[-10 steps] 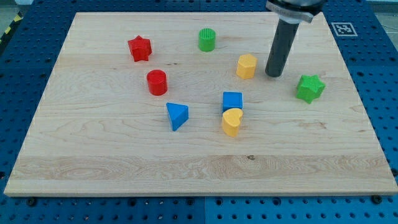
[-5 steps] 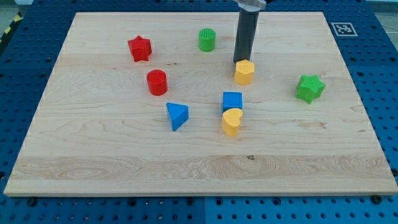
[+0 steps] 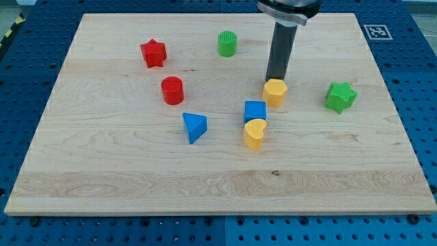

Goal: Move the yellow hexagon to the bottom right of the yellow heart

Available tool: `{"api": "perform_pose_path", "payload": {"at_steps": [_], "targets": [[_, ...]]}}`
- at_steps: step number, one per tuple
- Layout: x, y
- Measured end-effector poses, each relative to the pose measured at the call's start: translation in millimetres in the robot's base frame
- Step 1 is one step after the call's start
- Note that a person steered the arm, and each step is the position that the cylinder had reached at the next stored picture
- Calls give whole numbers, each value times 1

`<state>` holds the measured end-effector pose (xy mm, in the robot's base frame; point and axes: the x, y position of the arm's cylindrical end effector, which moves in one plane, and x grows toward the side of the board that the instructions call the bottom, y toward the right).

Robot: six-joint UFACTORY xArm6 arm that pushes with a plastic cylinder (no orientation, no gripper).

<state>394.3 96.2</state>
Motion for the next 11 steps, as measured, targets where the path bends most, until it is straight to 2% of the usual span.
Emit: {"api": "perform_pose_path", "payload": {"at_steps": [1, 3, 5, 8, 11], "targets": [[-1, -23], [21, -21], [23, -20], [47, 22], [65, 37]]}}
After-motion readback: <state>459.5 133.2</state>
